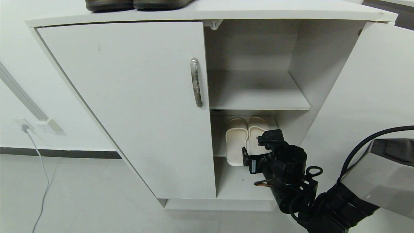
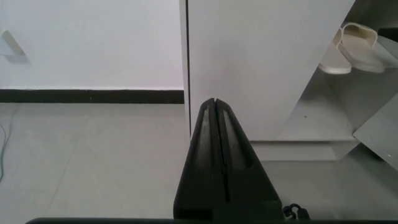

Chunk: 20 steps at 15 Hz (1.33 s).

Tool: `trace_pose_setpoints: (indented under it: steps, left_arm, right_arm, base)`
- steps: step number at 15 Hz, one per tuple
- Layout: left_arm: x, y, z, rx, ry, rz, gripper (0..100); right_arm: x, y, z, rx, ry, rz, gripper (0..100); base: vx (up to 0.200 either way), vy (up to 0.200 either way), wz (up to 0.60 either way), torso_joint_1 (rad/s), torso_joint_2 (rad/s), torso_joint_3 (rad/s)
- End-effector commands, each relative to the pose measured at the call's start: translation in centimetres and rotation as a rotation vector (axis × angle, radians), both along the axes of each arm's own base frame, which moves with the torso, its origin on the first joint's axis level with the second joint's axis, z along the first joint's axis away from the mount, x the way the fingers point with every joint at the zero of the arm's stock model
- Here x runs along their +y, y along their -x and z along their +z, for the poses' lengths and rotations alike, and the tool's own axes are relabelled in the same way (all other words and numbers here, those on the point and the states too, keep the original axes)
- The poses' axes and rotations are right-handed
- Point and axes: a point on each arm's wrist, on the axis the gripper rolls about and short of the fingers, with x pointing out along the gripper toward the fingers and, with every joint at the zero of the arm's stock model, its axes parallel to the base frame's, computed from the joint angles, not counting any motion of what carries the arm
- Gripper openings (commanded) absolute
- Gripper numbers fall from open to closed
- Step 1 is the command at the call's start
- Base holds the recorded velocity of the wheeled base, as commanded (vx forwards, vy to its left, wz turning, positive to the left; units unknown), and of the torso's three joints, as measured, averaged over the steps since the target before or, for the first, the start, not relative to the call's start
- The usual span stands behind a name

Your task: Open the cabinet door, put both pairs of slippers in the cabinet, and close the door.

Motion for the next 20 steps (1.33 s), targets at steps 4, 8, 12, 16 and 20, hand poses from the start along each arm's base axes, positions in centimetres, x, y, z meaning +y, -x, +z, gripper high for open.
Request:
trace_pose_setpoints:
  steps: [4,8,12,16,20]
  left_arm:
    - [0.0,-0.01,0.0,0.002,0.008,-0.001,0]
    - [-0.02,-0.01,0.02,0.0,0.001,-0.007,0]
    - [-0.02,-0.01,0.02,0.0,0.004,-0.008,0]
    - [-0.02,-0.01,0.02,0.0,0.005,-0.008,0]
    - [-0.02,-0.01,0.02,0.0,0.005,-0.008,0]
  right_arm:
    - [0.4,0.86,-0.04,0.004,0.003,0.025,100]
    - [0.37,0.96,-0.07,0.001,0.001,0.027,100]
    - [0.34,0.99,-0.27,0.006,0.007,0.027,100]
    - [0.28,1.13,-0.35,0.009,0.012,0.027,100]
    - [0.18,1.15,-0.25,-0.004,0.004,0.026,100]
  base:
    - [-0.15,0.0,0.0,0.005,0.0,0.001]
    - [-0.2,0.0,0.0,-0.001,0.0,0.004]
    - [0.0,0.0,0.0,0.0,0.0,0.0]
    - [0.0,0.0,0.0,0.0,0.0,0.0]
    - [0.0,0.0,0.0,0.0,0.0,0.0]
